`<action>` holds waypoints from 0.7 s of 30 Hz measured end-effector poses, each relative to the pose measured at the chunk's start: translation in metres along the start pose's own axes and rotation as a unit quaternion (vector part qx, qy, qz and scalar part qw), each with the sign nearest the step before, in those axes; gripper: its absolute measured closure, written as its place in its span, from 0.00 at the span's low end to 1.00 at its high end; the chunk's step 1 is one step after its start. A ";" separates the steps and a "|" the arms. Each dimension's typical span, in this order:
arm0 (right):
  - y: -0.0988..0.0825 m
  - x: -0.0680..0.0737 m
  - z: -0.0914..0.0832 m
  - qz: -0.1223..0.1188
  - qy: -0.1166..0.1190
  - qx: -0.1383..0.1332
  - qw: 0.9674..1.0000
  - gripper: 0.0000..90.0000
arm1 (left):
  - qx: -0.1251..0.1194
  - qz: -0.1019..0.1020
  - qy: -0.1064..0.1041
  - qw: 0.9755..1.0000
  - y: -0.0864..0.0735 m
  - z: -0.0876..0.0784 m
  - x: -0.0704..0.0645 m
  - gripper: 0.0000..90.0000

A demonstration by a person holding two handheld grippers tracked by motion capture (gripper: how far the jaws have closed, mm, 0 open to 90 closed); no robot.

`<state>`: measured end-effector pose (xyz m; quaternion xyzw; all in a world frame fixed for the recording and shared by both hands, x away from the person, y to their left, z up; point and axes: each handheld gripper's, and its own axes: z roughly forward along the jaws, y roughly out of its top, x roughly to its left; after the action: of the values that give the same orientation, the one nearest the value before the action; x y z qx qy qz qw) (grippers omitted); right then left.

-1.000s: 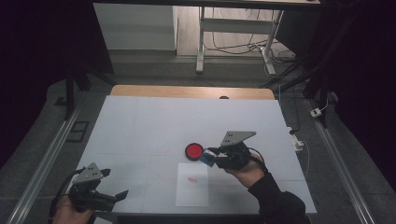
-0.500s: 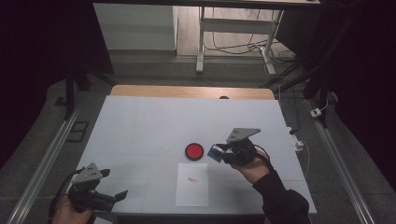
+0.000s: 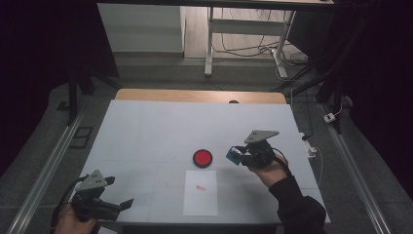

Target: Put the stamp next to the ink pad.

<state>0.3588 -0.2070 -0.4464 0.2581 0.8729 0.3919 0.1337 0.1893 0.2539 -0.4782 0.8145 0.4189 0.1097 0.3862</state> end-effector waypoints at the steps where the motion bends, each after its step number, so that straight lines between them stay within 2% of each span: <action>1: -0.001 -0.001 0.000 0.001 -0.004 0.001 1.000 0.77 | 0.000 -0.001 0.000 1.000 0.000 0.000 0.000 0.00; 5: -0.004 -0.007 0.000 0.001 -0.019 0.009 1.000 0.77 | 0.001 -0.001 0.000 1.000 0.000 0.000 0.000 0.00; 21: -0.016 -0.026 0.001 0.018 -0.048 0.027 0.998 0.77 | 0.003 0.001 0.001 1.000 0.000 0.001 0.000 0.00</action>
<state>0.3751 -0.2294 -0.4583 0.2959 0.8710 0.3573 0.1613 0.1897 0.2533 -0.4784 0.8159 0.4187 0.1102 0.3833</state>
